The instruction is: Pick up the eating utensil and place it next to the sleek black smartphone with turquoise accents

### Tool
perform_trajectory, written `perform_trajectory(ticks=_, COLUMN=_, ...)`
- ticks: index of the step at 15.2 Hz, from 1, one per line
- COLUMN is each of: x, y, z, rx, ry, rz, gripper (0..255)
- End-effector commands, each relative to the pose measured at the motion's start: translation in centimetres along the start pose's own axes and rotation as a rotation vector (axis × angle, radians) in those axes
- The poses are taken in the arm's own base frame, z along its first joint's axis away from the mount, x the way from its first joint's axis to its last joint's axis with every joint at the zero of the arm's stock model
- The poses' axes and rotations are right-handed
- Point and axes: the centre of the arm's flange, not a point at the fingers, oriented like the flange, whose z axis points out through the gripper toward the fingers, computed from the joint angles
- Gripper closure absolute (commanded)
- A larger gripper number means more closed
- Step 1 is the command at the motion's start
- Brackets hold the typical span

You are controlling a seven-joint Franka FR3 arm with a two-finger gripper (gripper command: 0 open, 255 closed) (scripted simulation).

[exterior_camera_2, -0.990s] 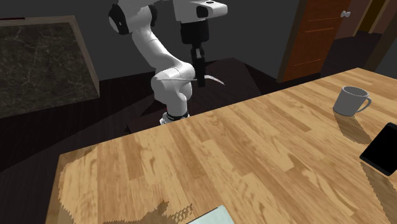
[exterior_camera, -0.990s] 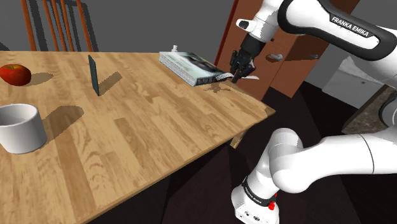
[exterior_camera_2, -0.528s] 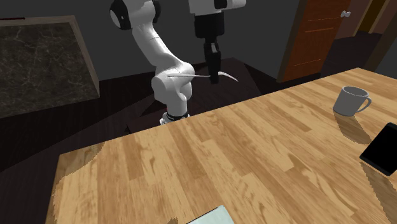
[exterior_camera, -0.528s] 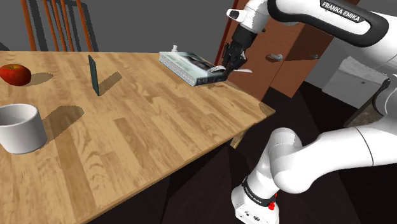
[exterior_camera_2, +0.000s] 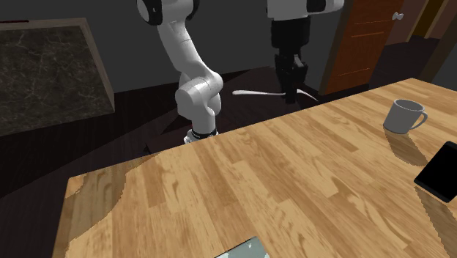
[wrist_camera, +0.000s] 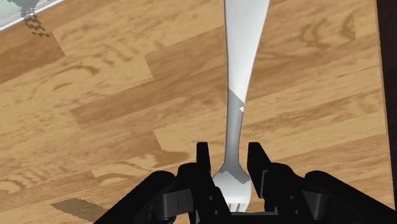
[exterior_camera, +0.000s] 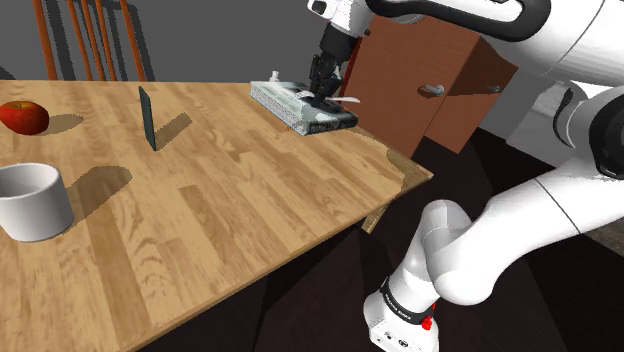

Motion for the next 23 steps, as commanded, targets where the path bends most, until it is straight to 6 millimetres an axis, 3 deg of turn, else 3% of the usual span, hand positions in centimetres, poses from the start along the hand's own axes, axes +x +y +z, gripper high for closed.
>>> perform_trajectory(ticks=1, x=2.3, y=1.0, z=0.2, rx=-0.001, ry=0.001, rz=0.001, gripper=255)
perform_trajectory(ticks=21, x=25.8, y=12.5, z=4.0, rx=-0.001, ry=0.001, rz=0.001, gripper=255)
perform_trajectory(ticks=23, x=25.7, y=12.4, z=5.1, rx=-0.001, ry=0.001, rz=0.001, gripper=255)
